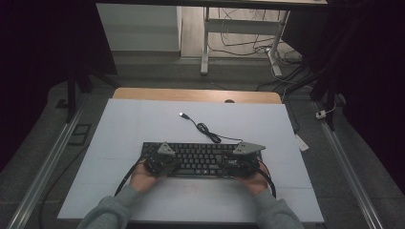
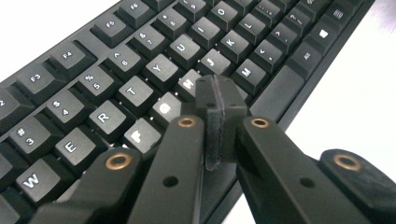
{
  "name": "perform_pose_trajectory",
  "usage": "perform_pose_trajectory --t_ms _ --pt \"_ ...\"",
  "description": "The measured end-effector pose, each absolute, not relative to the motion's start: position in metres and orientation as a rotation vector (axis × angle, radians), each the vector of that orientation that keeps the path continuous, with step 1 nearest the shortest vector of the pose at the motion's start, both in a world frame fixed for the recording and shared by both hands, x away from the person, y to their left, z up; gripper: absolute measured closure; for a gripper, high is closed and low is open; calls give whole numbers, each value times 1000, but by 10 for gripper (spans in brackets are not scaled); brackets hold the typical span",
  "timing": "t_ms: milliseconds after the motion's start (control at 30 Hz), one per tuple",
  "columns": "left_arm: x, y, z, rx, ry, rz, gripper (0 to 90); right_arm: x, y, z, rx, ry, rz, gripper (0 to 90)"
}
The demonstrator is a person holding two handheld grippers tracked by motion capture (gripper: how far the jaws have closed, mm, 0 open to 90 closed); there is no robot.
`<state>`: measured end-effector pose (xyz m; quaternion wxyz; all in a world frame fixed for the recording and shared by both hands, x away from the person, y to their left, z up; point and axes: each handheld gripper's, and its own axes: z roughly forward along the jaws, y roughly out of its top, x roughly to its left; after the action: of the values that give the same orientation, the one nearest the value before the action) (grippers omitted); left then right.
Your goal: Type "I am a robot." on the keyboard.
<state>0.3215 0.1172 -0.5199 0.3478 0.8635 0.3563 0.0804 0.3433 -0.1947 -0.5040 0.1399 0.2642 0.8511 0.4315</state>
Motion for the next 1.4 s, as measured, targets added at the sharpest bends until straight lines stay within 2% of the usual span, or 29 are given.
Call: perform_pose_trajectory --t_ms 433,533,700,800,1100,1400 --pt "316 140 -502 2126 938 239 877 343 -195 -503 761 2453 1254 465" --pt "315 148 -499 2100 950 248 804 343 -195 -503 761 2453 1255 464" --pt "314 157 -497 2074 992 264 588 343 -196 -503 763 2453 1254 462" --pt "313 163 -496 2066 1013 278 502 343 -196 -502 765 2450 1256 462" --pt "314 180 -496 2026 1078 283 397 343 -196 -502 767 2447 1257 461" --pt "314 185 -497 2020 1090 281 377 343 -196 -502 765 2445 1255 461"
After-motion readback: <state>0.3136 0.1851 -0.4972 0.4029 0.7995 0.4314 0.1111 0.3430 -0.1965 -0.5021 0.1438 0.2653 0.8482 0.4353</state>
